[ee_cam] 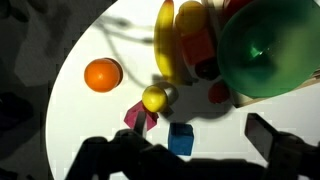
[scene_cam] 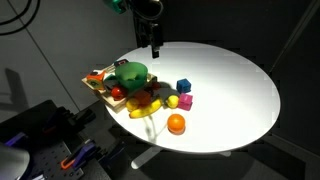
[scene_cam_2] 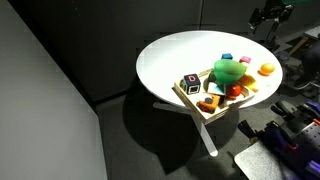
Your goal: Pick up the yellow ball on the right and put it in the green bowl.
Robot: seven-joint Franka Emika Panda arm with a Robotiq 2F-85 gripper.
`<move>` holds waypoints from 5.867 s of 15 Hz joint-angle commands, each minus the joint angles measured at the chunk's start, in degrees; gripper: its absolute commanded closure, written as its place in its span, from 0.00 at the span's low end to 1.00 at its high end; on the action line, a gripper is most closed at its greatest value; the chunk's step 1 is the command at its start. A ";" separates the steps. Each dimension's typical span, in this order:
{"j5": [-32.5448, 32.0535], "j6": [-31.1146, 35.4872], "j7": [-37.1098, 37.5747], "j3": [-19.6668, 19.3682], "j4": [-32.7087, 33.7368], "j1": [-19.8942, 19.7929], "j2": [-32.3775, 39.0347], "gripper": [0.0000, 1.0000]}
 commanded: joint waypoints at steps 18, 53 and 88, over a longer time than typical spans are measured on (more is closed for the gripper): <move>1.43 -3.58 -0.48 -2.14 5.99 -1.67 5.55 0.00; 9.07 5.22 5.28 -3.14 18.19 -3.07 33.65 0.00; 7.78 4.44 8.47 -4.23 21.31 -0.89 33.26 0.62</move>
